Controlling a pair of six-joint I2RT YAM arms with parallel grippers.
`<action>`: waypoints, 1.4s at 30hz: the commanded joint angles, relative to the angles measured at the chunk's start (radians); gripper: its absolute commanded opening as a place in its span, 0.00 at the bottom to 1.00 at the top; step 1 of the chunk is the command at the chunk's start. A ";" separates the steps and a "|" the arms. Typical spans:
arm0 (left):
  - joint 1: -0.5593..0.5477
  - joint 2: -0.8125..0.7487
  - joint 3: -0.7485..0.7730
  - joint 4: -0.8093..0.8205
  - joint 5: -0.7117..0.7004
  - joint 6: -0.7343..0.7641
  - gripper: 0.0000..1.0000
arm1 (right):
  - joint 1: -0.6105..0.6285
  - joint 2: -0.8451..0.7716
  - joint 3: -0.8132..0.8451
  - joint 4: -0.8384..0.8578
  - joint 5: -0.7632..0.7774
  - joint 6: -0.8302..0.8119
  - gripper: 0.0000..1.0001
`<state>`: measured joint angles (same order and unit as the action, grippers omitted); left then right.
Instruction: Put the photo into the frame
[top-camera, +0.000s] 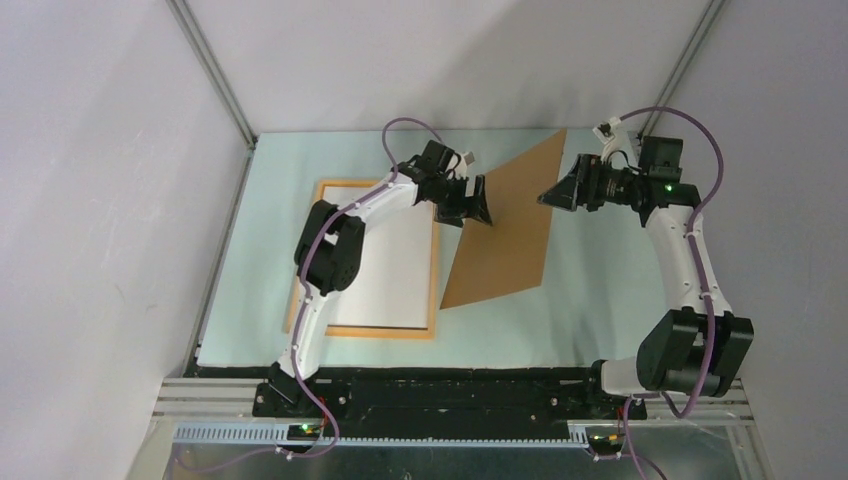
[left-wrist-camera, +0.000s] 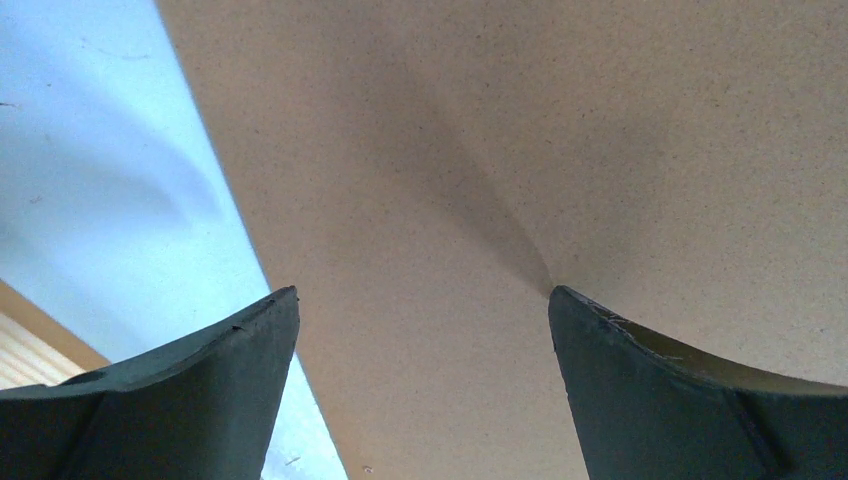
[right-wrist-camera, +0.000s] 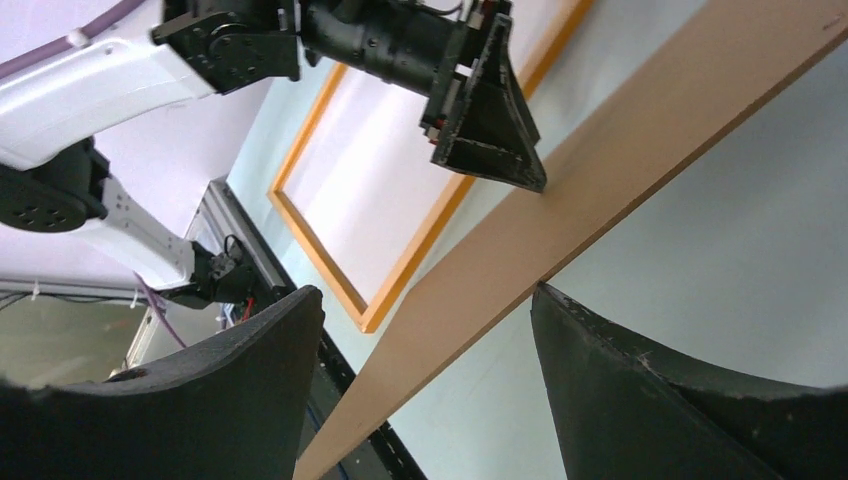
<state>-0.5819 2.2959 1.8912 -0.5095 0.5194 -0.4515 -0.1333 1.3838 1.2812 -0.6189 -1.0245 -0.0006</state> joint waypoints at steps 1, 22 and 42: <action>-0.038 -0.023 -0.049 0.043 0.077 -0.004 1.00 | 0.102 0.007 0.044 -0.014 -0.183 0.069 0.79; 0.113 -0.183 -0.102 0.082 0.149 -0.059 1.00 | 0.291 0.251 0.327 0.128 -0.112 0.197 0.80; 0.213 -0.337 0.020 0.082 0.235 -0.118 1.00 | 0.319 0.306 0.329 0.254 -0.073 0.291 0.80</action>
<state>-0.3725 2.0541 1.8439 -0.4469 0.6937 -0.5415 0.1772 1.6852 1.5623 -0.4232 -1.1038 0.2550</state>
